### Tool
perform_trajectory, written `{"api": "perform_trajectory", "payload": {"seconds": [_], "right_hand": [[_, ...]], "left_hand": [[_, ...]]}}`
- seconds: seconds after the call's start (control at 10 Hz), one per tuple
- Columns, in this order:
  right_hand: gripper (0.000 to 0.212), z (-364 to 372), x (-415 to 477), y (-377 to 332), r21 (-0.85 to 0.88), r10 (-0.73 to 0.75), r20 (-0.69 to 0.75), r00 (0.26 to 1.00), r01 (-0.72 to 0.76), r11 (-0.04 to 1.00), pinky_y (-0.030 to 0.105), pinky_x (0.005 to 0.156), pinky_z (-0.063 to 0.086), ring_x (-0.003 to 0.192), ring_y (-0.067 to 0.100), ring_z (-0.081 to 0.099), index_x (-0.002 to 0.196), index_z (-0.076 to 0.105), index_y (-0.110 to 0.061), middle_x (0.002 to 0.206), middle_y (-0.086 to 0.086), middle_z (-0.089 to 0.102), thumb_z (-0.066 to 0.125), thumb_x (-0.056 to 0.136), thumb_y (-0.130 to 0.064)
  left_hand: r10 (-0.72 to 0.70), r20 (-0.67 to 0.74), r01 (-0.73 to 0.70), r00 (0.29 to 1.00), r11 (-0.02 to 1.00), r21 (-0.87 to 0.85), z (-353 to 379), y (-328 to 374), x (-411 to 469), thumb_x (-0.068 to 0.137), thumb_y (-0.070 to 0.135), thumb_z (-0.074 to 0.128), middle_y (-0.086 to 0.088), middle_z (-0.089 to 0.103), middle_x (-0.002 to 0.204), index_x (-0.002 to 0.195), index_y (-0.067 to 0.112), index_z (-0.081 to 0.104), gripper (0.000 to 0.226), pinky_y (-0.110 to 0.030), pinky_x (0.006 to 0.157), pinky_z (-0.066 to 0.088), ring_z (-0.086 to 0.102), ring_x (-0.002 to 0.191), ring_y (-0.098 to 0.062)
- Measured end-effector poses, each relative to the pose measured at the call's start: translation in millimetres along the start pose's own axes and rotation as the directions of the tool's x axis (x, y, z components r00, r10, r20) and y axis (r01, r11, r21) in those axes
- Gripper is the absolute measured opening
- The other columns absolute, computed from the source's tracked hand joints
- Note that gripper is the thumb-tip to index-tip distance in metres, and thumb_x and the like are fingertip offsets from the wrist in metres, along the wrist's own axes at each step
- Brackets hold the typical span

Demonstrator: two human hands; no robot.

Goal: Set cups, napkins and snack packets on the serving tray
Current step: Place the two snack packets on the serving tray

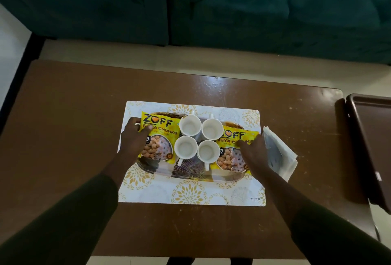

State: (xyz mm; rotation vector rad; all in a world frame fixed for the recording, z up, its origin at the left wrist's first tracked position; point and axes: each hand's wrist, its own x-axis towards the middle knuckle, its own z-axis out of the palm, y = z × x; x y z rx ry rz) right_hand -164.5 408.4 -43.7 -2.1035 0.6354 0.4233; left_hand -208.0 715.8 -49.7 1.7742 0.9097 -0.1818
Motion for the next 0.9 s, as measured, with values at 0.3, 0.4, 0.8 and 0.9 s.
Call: {"api": "perform_trajectory", "payload": {"seconds": [0.3, 0.4, 0.8, 0.9], "right_hand": [[0.066, -5, -5, 3, -0.208, -0.175, -0.104, 0.979, 0.15, 0.967, 0.046, 0.106, 0.042, 0.127, 0.033, 0.048, 0.138, 0.035, -0.003, 0.138, 0.017, 0.051, 0.066, 0.085, -0.029], [0.069, -9, -7, 8, -0.295, -0.207, -0.123, 0.971, 0.163, 0.941, 0.047, 0.111, 0.035, 0.134, 0.035, 0.037, 0.144, 0.028, -0.003, 0.145, 0.02, 0.039, 0.059, 0.09, -0.031], [0.045, -34, -21, -20, -0.306, -0.465, 0.016, 0.885, 0.447, 0.841, 0.036, 0.096, 0.045, 0.125, 0.028, 0.046, 0.132, 0.045, -0.01, 0.14, 0.01, 0.041, 0.058, 0.089, -0.016], [0.046, -43, -29, -31, -0.309, -0.478, 0.058, 0.877, 0.471, 0.826, 0.034, 0.097, 0.042, 0.128, 0.027, 0.044, 0.134, 0.045, -0.009, 0.142, 0.009, 0.041, 0.056, 0.09, -0.014]], "left_hand": [[0.283, -0.106, -0.217, 0.953, 0.887, 0.408, 7, -2, -14, 0.089, 0.023, 0.065, -0.02, 0.053, 0.134, 0.141, 0.011, 0.041, 0.059, -0.048, 0.099, 0.043, 0.052, 0.122, -0.036], [0.277, -0.054, -0.222, 0.959, 0.859, 0.461, 3, -6, -16, 0.087, 0.023, 0.068, -0.025, 0.046, 0.137, 0.148, 0.012, 0.03, 0.072, -0.052, 0.1, 0.041, 0.046, 0.125, -0.04], [0.392, -0.069, -0.271, 0.917, 0.742, 0.613, 12, 18, -34, 0.091, 0.04, 0.058, -0.019, 0.039, 0.145, 0.144, 0.013, 0.036, 0.063, -0.057, 0.102, 0.037, 0.039, 0.132, -0.039], [0.436, -0.068, -0.3, 0.897, 0.716, 0.63, 21, 40, -50, 0.093, 0.039, 0.055, -0.019, 0.041, 0.144, 0.144, 0.01, 0.035, 0.061, -0.058, 0.101, 0.037, 0.041, 0.131, -0.04]]}}
